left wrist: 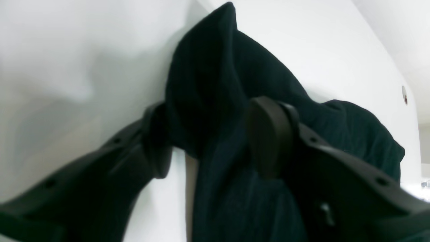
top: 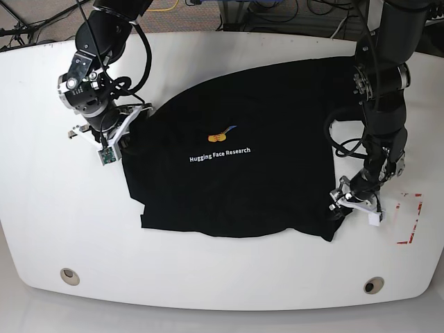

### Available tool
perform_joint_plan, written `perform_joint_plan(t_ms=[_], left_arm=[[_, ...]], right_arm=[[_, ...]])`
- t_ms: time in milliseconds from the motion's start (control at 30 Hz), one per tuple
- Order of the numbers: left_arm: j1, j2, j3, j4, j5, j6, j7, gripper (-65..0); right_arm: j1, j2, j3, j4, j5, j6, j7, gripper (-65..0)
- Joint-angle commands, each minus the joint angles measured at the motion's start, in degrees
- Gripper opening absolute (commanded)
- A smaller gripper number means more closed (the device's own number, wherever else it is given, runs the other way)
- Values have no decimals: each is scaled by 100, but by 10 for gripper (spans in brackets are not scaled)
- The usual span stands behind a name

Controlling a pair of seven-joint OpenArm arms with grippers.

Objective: Fold the T-shirt properly
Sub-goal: 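Grasp the shirt hem corner with the left gripper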

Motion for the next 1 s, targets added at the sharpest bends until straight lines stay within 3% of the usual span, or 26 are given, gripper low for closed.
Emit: perform_joint_plan(t_ms=[0, 367, 667, 767, 967], left_arm=[[-132, -35, 1, 42, 12, 29, 46, -369], [-132, -43, 1, 42, 12, 29, -270, -547], [-71, -61, -289, 51, 12, 29, -270, -568], [0, -61, -315, 86, 12, 29, -270, -650], [105, -70, -324, 139, 29, 20, -270, -650]], right_arm=[[75, 53, 4, 1, 76, -10, 115, -629], [84, 53, 4, -78, 76, -10, 124, -629], [136, 62, 4, -78, 76, -10, 124, -629], [145, 71, 4, -78, 76, -10, 124, -629], [154, 80, 4, -78, 76, -10, 124, -629]])
